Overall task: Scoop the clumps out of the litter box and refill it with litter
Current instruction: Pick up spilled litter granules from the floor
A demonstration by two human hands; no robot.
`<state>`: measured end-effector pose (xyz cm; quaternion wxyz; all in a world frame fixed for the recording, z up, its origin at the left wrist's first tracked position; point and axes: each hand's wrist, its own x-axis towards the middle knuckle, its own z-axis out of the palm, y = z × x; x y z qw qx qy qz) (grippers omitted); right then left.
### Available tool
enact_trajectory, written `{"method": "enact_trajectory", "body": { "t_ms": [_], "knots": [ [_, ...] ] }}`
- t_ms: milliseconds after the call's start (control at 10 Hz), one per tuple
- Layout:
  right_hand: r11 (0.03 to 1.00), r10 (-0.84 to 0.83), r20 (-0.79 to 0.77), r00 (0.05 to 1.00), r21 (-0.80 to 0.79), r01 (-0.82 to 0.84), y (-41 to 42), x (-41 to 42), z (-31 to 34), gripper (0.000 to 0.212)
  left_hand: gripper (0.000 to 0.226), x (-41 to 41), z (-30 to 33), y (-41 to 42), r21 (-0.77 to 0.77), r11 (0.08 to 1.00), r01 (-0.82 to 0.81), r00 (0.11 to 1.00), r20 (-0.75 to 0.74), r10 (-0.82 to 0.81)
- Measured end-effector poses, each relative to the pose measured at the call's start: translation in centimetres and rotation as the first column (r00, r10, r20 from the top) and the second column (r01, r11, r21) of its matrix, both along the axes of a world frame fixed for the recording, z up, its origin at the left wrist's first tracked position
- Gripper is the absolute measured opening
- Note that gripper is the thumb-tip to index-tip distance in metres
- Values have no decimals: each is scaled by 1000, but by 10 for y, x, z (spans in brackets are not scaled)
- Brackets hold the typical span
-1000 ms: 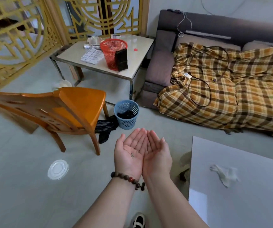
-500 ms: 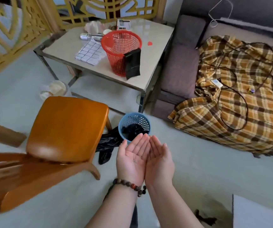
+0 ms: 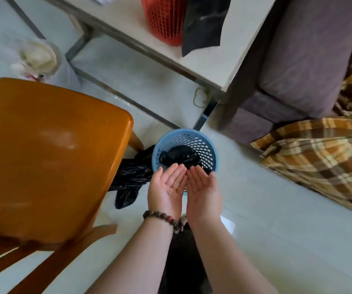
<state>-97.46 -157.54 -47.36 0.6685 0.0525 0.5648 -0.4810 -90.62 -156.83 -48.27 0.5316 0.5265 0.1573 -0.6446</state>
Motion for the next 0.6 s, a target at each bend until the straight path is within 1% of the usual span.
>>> {"method": "enact_trajectory", "body": {
  "t_ms": [100, 200, 300, 400, 500, 600],
  "knots": [
    [993, 115, -77, 990, 25, -113, -14, -10, -45, 51, 48, 3, -53, -11, 64, 996, 60, 994, 83, -65],
    [981, 189, -110, 976, 60, -184, -20, -22, -75, 53, 54, 6, -78, -17, 60, 994, 93, 989, 113, -100],
    [973, 228, -129, 965, 67, -221, -22, -31, -88, 54, 57, 4, -86, -20, 7, 997, 80, 991, 103, -80],
    [967, 256, -137, 957, 56, -250, -23, -37, -85, 55, 58, -5, -103, -12, 31, 982, 187, 978, 90, -189],
    [958, 285, -158, 945, 39, -283, -24, -41, -76, 54, 77, -2, -82, -16, 57, 973, 225, 920, 317, -231],
    [953, 302, -180, 936, 28, -301, -25, -45, -59, 55, 65, 3, -64, -23, 6, 980, 197, 955, 227, -193]
  ]
}}
